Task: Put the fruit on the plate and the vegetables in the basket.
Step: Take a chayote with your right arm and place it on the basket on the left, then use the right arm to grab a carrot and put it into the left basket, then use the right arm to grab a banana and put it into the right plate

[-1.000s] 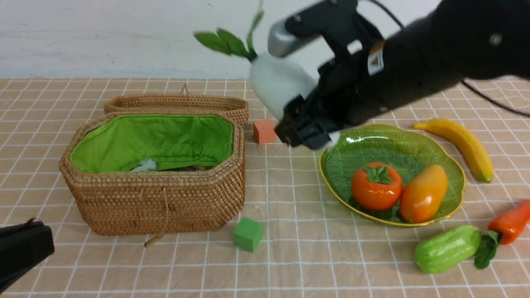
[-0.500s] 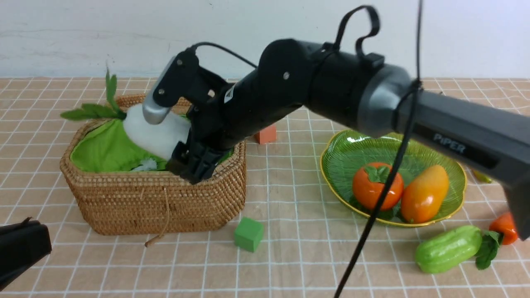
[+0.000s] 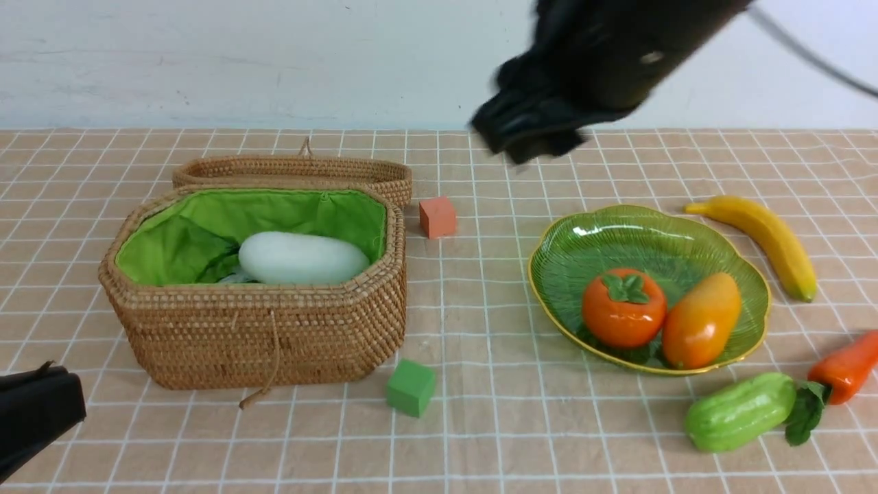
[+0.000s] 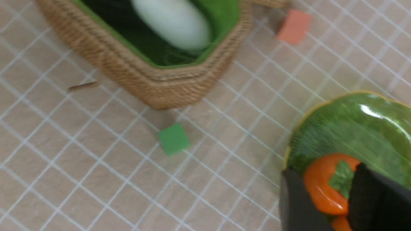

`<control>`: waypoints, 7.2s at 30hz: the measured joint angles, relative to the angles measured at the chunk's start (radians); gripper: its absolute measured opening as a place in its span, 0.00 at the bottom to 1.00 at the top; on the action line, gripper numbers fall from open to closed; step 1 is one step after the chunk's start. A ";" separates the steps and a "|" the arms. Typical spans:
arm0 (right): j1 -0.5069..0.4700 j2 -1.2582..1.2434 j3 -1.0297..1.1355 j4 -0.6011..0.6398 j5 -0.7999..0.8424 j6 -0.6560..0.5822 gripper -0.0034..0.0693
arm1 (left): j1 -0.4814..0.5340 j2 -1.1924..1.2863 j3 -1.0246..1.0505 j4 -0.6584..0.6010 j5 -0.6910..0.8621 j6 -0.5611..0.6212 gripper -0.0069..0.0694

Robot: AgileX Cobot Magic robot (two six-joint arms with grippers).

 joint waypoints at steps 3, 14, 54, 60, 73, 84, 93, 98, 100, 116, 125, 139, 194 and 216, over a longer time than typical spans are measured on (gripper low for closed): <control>-0.047 -0.186 0.262 -0.033 0.001 0.219 0.12 | 0.000 0.000 0.000 -0.011 -0.001 0.006 0.07; -0.493 -0.326 1.048 0.137 -0.435 0.645 0.69 | 0.000 0.000 0.000 -0.017 -0.004 0.010 0.07; -0.537 -0.170 1.065 0.232 -0.411 0.494 0.67 | 0.000 0.000 0.000 -0.021 0.018 0.010 0.07; -0.460 -0.441 0.939 0.350 -0.260 0.307 0.67 | 0.000 0.007 0.000 -0.005 0.007 0.002 0.07; -0.001 0.120 0.128 0.581 -0.304 -0.846 0.67 | 0.000 0.081 0.000 0.228 0.039 -0.295 0.07; 0.011 0.695 -0.475 0.467 -0.286 -0.755 0.71 | 0.000 0.081 0.000 0.250 0.090 -0.346 0.07; 0.011 0.504 -0.495 0.316 -0.056 -0.542 0.96 | 0.000 0.081 0.000 0.246 0.068 -0.304 0.07; 0.006 0.242 -0.450 0.072 0.009 -0.272 0.68 | 0.000 0.081 0.000 0.192 0.024 -0.263 0.07; -0.012 0.132 -0.360 -0.014 0.009 -0.150 0.50 | 0.000 0.081 0.000 0.149 -0.003 -0.209 0.07; -0.900 -0.254 0.924 0.150 -0.449 0.317 0.68 | 0.000 0.081 0.000 -0.126 -0.053 0.111 0.07; -0.993 0.122 0.811 0.475 -0.589 0.018 0.84 | 0.000 0.081 0.000 -0.154 -0.053 0.111 0.07; -0.996 0.301 0.637 0.423 -0.446 -0.001 0.56 | 0.000 0.081 0.000 -0.168 -0.019 0.111 0.08; -0.030 0.255 -0.097 0.112 -0.307 -0.579 0.78 | 0.000 0.081 0.000 -0.130 -0.035 0.111 0.08; -0.958 0.590 -0.065 0.375 -0.227 -0.355 0.72 | 0.000 0.081 0.000 -0.149 -0.082 0.111 0.08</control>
